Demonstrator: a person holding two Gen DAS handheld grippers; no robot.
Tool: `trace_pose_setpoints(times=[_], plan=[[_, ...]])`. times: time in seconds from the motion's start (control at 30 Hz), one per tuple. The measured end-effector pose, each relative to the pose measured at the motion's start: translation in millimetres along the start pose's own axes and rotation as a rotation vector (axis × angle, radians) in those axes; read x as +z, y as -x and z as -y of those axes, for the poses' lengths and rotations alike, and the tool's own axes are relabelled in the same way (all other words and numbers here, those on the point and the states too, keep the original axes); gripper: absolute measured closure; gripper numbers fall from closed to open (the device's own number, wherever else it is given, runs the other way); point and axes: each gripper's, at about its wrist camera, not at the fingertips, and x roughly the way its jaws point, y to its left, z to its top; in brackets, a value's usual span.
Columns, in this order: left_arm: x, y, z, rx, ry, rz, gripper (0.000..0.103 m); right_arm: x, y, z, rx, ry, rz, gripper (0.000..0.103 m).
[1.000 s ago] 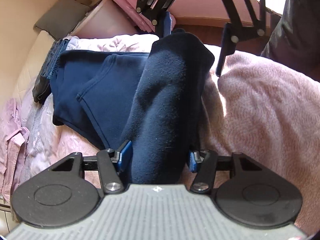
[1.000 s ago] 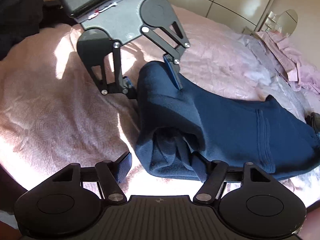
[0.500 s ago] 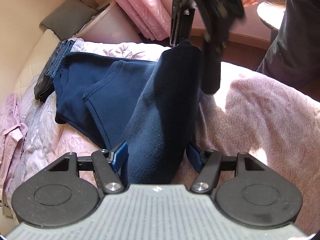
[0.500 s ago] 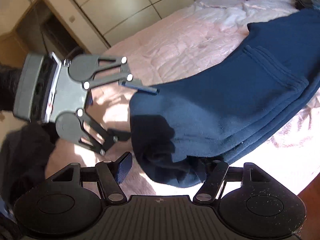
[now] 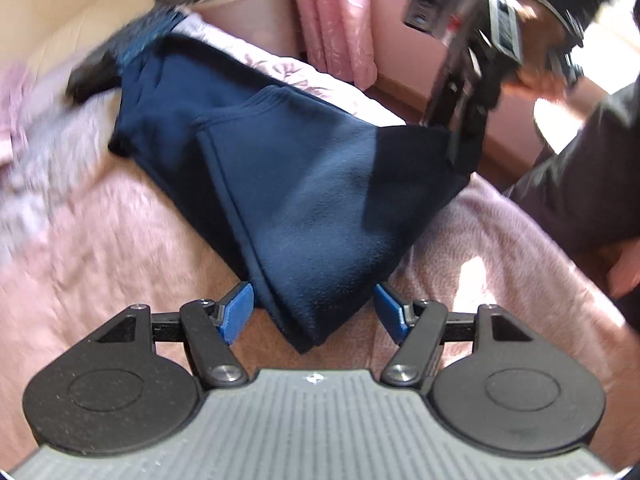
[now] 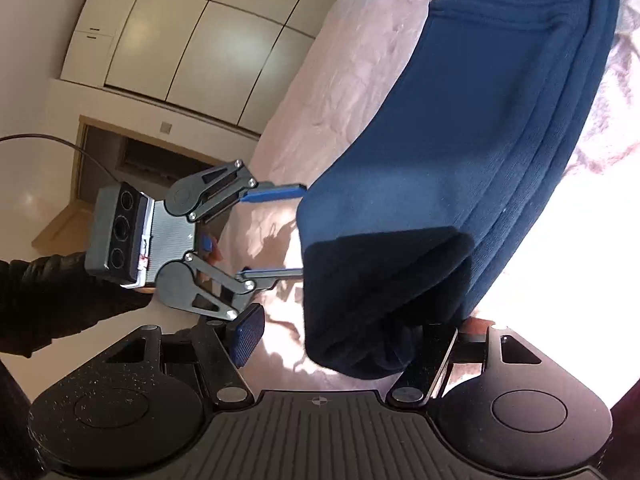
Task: Fold clothes
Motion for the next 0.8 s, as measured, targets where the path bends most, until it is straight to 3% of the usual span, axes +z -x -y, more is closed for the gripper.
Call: trace_pose_setpoints(times=[0.1,0.27,0.37,0.43,0.63,0.8], plan=[[4,-3,-32,-0.116,0.130,0.014,0.039,-3,-4,-7,0.022,0.038,-0.075,0.034],[14,-25,-77,-0.311,0.268,0.053,0.038,-2,0,-5,0.022,0.037,-0.069,0.034],[12,-49,-91,-0.520,0.377,-0.051,0.041,-5,1,-6,0.015,0.029,-0.059,0.034],[5,-59,-92,-0.587,0.393,-0.131,0.041,-9,2,-4,0.012,0.011,-0.046,0.034],[2,-58,-94,-0.597,0.399,-0.163,0.042,-9,5,-3,0.007,-0.048,0.004,0.034],[5,-53,-86,-0.547,0.374,-0.143,0.043,13,17,9,-0.005,-0.197,0.203,0.034]])
